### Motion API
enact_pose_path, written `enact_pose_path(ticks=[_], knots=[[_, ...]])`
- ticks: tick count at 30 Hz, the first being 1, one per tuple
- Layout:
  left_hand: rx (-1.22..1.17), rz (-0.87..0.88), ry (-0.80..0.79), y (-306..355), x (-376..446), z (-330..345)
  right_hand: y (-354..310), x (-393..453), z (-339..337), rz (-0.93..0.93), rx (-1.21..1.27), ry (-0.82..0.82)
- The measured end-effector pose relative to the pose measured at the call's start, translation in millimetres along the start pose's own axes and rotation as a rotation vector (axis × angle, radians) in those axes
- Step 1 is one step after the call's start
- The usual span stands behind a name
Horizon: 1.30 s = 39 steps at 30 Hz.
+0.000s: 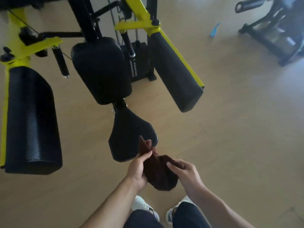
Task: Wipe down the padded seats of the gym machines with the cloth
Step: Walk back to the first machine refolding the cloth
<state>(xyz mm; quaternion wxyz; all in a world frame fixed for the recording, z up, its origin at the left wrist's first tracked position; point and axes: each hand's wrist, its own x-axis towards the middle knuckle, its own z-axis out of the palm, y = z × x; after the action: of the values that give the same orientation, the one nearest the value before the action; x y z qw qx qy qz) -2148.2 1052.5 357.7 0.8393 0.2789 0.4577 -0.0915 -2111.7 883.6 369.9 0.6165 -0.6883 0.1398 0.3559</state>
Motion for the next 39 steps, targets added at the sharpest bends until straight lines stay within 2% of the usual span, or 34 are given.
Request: enact_pose_path(ticks=[4, 6, 10, 14, 16, 19, 22, 24, 25, 27, 29, 35, 39], knots=[[0.102, 0.077, 0.086, -16, 0, 43, -8, -9, -54, -0.059, 0.041, 0.141], [0.2, 0.093, 0.144, -29, 4, 66, -12, -12, -84, -0.081, 0.123, 0.214], [0.238, 0.137, 0.199, -63, 15, 118, -22, -8, -158, -0.057, 0.288, 0.312], [0.558, 0.258, 0.354, -110, 27, 168, -34, -8, -241, -0.092, 0.383, 0.382], [0.659, 0.333, 0.359, -128, 25, 200, -40, -12, -280, -0.099, 0.389, 0.357], [0.697, 0.427, 0.226, -144, 23, 251, -46, -21, -328, 0.005, 0.351, 0.204], [0.747, 0.454, 0.008, -150, 27, 301, -50, -26, -361, 0.152, -0.044, 0.129], [0.748, 0.435, -0.164, -152, 33, 332, -54, -16, -375, 0.078, -0.222, 0.197], [0.755, 0.425, -0.239, -153, 35, 348, -59, -10, -380, -0.006, -0.201, 0.238], [0.798, 0.408, -0.348, -157, 41, 377, -76, 5, -389, -0.143, -0.018, 0.211], [0.844, 0.397, -0.394, -159, 50, 405, -96, 22, -396, -0.231, 0.116, 0.157], [0.795, 0.425, -0.363, -147, 115, 483, -160, 77, -432, -0.314, 0.043, 0.307], [0.98, 0.52, -0.39, -120, 174, 543, -201, 135, -465, -0.304, -0.033, 0.404]])
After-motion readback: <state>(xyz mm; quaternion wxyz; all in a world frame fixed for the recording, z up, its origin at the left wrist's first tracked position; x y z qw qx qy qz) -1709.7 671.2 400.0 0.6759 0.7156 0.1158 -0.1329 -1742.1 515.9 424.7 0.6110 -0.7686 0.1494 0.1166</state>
